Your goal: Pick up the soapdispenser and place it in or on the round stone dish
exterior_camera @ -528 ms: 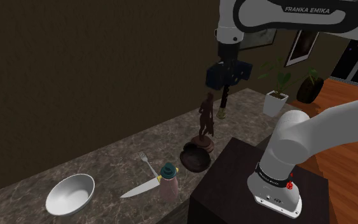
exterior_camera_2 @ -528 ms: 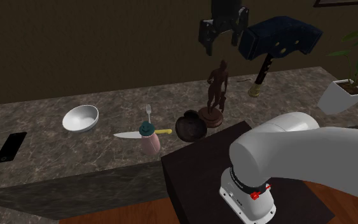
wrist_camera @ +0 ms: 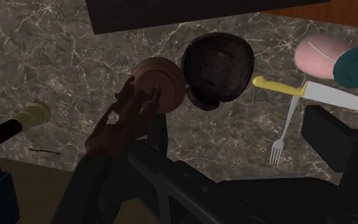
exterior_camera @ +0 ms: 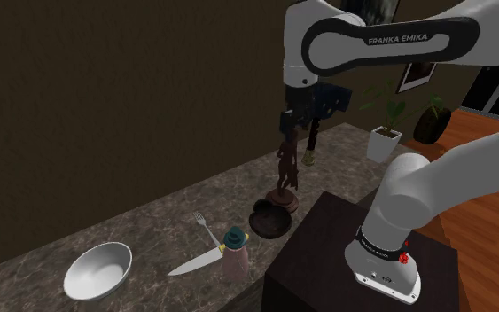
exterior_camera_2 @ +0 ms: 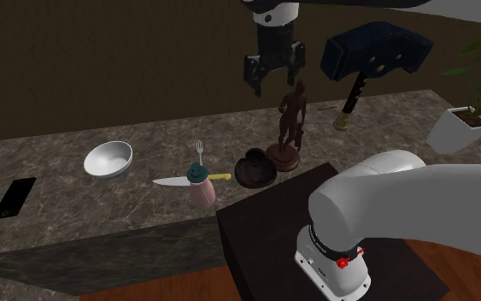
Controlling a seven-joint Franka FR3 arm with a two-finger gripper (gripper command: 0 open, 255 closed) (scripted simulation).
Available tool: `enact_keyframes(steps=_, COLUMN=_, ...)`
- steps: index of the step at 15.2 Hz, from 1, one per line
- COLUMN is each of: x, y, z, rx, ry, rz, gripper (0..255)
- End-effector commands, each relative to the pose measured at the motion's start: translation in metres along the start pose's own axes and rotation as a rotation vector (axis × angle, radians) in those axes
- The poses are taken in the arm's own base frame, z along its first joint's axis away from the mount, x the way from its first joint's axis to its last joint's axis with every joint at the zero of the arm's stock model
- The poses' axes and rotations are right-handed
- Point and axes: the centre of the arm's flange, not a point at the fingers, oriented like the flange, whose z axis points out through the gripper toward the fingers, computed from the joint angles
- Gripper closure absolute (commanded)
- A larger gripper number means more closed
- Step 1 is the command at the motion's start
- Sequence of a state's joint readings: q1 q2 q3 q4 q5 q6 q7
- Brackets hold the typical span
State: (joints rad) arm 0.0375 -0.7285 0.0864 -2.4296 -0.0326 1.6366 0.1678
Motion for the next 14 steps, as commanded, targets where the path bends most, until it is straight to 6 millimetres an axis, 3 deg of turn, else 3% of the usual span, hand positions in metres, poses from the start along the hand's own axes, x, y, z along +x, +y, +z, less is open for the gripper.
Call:
enact_keyframes(steps=1, x=0.006, y=-0.018, z=0.018, rx=0.009, ry=-0.013, rz=0.017, gripper=0)
enact_keyframes(steps=14, x=0.058, y=-0.125, z=0.139, rx=0.068, ry=-0.101, rz=0.117, gripper=0)
